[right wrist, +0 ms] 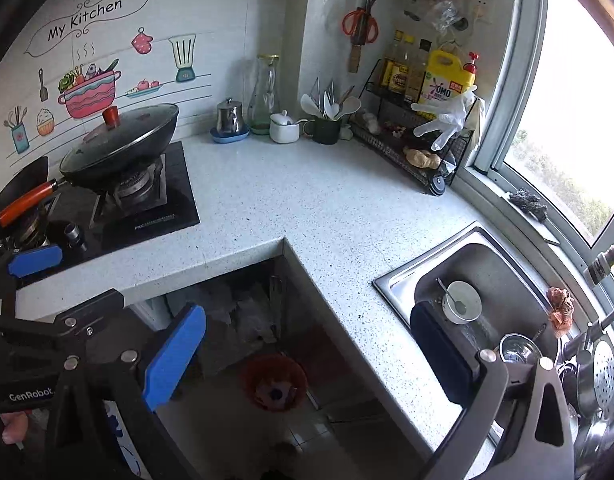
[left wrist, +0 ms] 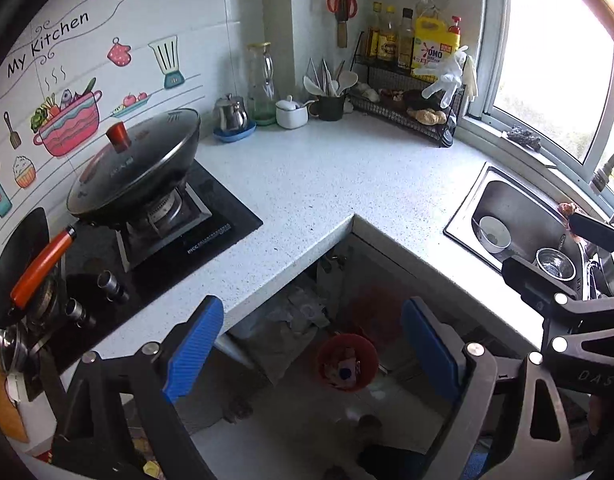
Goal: Collect trash
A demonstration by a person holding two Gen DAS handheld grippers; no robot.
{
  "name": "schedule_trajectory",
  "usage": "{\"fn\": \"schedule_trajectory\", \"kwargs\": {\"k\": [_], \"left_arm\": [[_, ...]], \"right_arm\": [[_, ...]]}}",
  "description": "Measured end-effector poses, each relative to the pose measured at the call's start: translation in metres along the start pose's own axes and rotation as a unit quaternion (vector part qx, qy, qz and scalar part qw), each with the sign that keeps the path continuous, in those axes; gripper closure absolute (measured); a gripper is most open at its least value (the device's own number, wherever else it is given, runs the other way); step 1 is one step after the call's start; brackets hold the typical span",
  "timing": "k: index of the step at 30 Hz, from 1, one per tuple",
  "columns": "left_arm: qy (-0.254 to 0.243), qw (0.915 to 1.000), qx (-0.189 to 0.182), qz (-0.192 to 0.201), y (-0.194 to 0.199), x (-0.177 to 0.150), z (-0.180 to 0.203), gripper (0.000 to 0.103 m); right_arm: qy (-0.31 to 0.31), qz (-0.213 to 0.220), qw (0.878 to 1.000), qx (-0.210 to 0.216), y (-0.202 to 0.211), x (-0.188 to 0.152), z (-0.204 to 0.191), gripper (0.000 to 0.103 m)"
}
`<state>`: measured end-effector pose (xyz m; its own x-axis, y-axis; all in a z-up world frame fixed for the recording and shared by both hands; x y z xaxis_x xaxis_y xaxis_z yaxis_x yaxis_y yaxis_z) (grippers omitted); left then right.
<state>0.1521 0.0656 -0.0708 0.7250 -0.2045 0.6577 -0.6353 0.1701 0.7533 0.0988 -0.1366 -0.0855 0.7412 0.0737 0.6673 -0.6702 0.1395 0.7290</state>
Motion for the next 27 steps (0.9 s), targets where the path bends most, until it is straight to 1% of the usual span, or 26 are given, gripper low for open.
{"fn": "schedule_trajectory", "kwargs": {"k": [4, 12, 18, 27], "left_arm": [[-0.015, 0.9997, -0.012, 0.014, 0.026, -0.003, -0.003, 0.013], [-0.029, 0.9988, -0.027, 0.03, 0.063, -0.023, -0.006, 0.013], [-0.027, 0.9983, -0.042, 0.03, 0.075, -0.038, -0.005, 0.013], [-0.026, 0.9978, -0.044, 0.042, 0.089, -0.046, 0.001, 0.013]], "right_arm": [[-0.008, 0.017, 1.0, -0.021, 0.02, -0.001, -0.001, 0.001], [-0.03, 0.022, 0.998, -0.042, 0.053, -0.017, -0.011, 0.001], [-0.034, 0.02, 0.998, -0.053, 0.067, -0.029, -0.015, 0.001], [-0.032, 0.022, 0.998, -0.054, 0.078, -0.038, -0.017, 0.001]]}}
Point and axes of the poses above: each gripper's, at about its wrist camera, not at the fingertips, and y roughly against the way its jaws point, z to its right, x to its top, the point moved 7 cm from there along -y, roughly the way its jaws point, and after that the axes turned 2 degrees about -x, right-handed, at the moved point
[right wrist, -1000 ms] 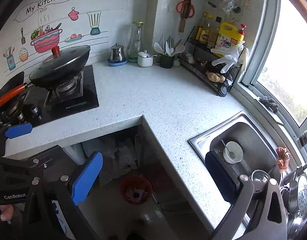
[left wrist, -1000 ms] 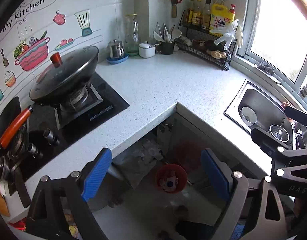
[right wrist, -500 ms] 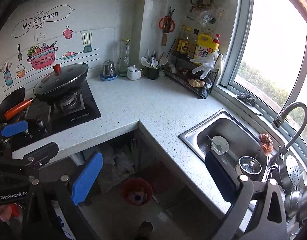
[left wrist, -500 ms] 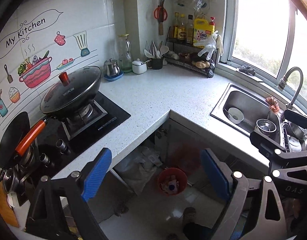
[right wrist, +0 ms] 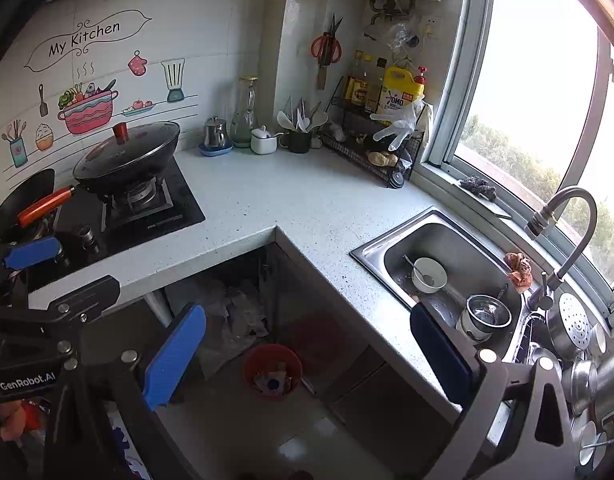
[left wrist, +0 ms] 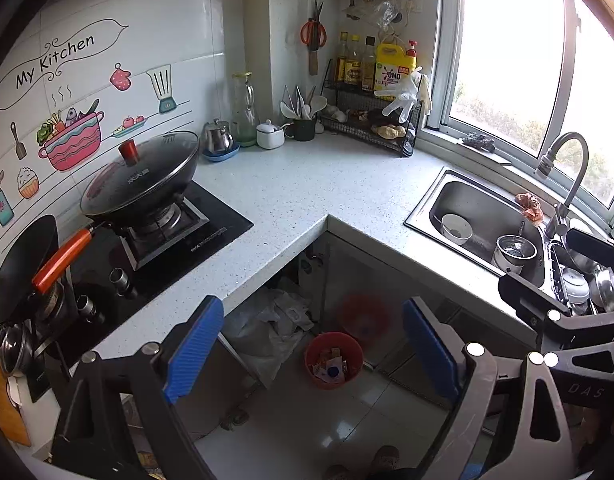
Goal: Collect trash
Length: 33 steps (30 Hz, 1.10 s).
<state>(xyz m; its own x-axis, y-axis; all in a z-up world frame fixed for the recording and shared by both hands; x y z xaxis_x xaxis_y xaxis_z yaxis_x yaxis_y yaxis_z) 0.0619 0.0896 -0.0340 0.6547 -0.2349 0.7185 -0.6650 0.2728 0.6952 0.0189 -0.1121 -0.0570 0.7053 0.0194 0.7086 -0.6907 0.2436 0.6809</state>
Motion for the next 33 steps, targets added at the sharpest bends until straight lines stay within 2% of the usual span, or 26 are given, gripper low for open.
{"fn": "schedule_trajectory", "kwargs": {"k": [7, 33], "left_arm": [[-0.002, 1.0, 0.004, 0.006, 0.006, -0.004, 0.01, 0.013], [-0.01, 0.9997, 0.018, 0.017, 0.017, -0.012, 0.012, 0.013]], "right_arm": [[-0.002, 0.006, 1.0, -0.001, 0.006, -0.006, 0.004, 0.001], [-0.005, 0.008, 1.0, 0.008, 0.015, -0.014, -0.001, 0.001]]}}
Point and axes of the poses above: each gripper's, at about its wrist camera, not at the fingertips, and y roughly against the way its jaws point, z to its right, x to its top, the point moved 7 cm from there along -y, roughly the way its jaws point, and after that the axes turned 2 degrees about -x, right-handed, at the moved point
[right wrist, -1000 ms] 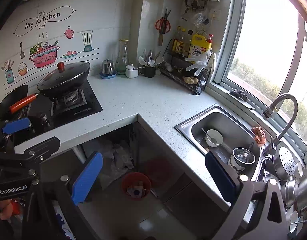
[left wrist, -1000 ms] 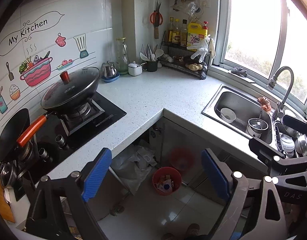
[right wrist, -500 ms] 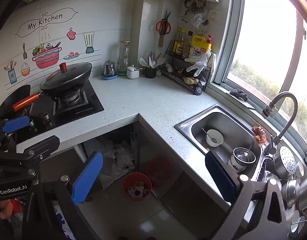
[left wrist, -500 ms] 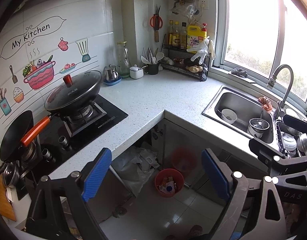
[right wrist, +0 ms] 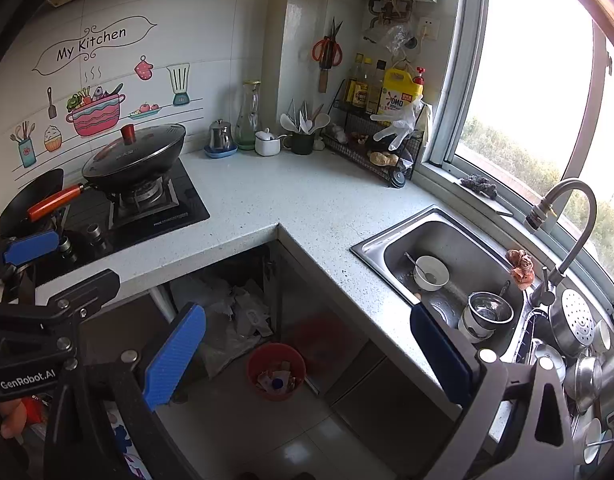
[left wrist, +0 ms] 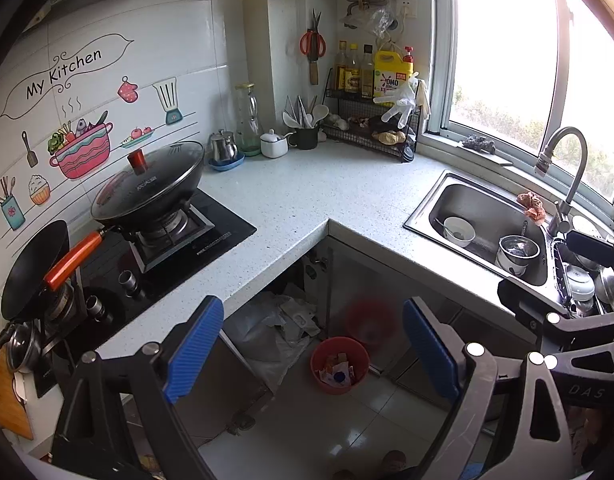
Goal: Collect trash
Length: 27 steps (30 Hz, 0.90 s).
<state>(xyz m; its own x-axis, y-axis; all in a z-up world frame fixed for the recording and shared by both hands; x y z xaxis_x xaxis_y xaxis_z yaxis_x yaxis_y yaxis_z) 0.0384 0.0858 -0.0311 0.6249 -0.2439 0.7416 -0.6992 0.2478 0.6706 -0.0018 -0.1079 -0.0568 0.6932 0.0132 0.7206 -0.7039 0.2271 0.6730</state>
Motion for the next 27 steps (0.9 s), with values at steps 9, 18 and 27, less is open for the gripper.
{"fn": "schedule_trajectory", "kwargs": {"k": [9, 18, 27], "left_arm": [[0.002, 1.0, 0.001, 0.001, 0.004, -0.002, 0.007, 0.013], [0.001, 1.0, 0.001, 0.002, 0.004, 0.001, 0.011, 0.013], [0.0, 1.0, 0.001, -0.004, 0.001, -0.002, 0.01, 0.013]], "right_arm": [[-0.004, -0.003, 1.0, -0.002, 0.002, -0.001, 0.001, 0.001], [-0.008, -0.002, 1.0, -0.005, 0.004, -0.001, 0.002, 0.001], [-0.011, -0.009, 1.0, -0.005, 0.001, -0.004, -0.002, 0.001]]}}
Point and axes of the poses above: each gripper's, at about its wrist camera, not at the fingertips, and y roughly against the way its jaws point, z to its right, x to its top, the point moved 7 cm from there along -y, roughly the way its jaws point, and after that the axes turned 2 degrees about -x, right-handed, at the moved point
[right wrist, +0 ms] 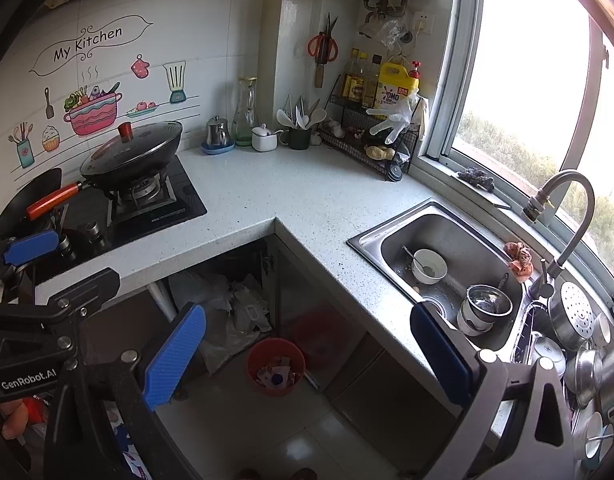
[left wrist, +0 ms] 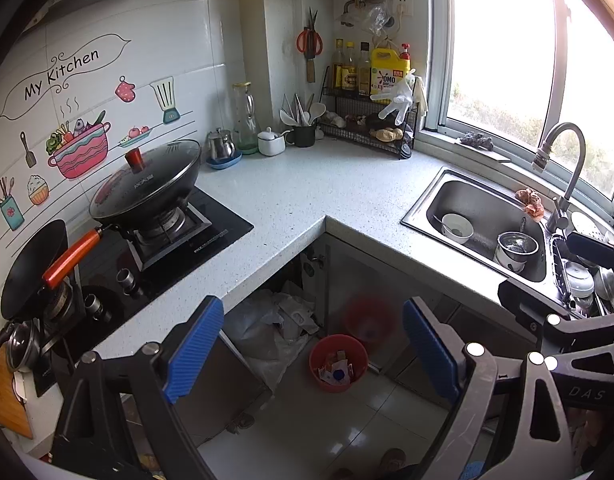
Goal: Collect trash
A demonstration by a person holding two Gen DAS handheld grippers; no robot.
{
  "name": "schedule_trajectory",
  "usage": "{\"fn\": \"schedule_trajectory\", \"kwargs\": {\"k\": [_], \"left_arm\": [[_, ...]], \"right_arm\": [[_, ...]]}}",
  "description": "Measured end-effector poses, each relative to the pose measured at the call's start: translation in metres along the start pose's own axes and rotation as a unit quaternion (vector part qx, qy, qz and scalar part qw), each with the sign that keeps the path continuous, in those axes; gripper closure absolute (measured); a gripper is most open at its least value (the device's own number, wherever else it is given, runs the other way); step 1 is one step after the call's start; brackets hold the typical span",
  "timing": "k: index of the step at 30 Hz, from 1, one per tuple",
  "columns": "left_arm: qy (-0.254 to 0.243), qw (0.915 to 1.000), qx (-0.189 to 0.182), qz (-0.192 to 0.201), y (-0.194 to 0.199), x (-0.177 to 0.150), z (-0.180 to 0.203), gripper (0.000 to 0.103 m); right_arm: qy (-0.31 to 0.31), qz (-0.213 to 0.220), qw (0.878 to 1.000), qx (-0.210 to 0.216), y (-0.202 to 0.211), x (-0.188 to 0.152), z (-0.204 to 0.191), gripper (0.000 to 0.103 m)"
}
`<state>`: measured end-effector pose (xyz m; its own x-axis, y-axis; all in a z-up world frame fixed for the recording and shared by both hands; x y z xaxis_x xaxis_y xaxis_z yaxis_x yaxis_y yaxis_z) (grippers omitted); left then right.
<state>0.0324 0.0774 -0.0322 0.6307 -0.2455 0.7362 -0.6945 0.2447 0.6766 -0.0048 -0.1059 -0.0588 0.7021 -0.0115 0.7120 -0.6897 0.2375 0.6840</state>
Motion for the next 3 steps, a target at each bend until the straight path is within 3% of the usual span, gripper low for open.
{"fn": "schedule_trajectory", "kwargs": {"k": [3], "left_arm": [[0.002, 1.0, -0.002, -0.002, -0.0014, -0.0008, -0.0009, 0.013]], "right_arm": [[0.0, 0.0, 1.0, 0.0, 0.0, 0.0, -0.0002, 0.001]]}}
Point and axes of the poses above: each gripper's, at about its wrist camera, not at the fingertips, and y roughly against the way its jaws point, z to its right, x to its top, the point moved 7 cm from there along -y, roughly the way its jaws point, and after that the axes turned 2 degrees about -x, right-handed, at the moved point
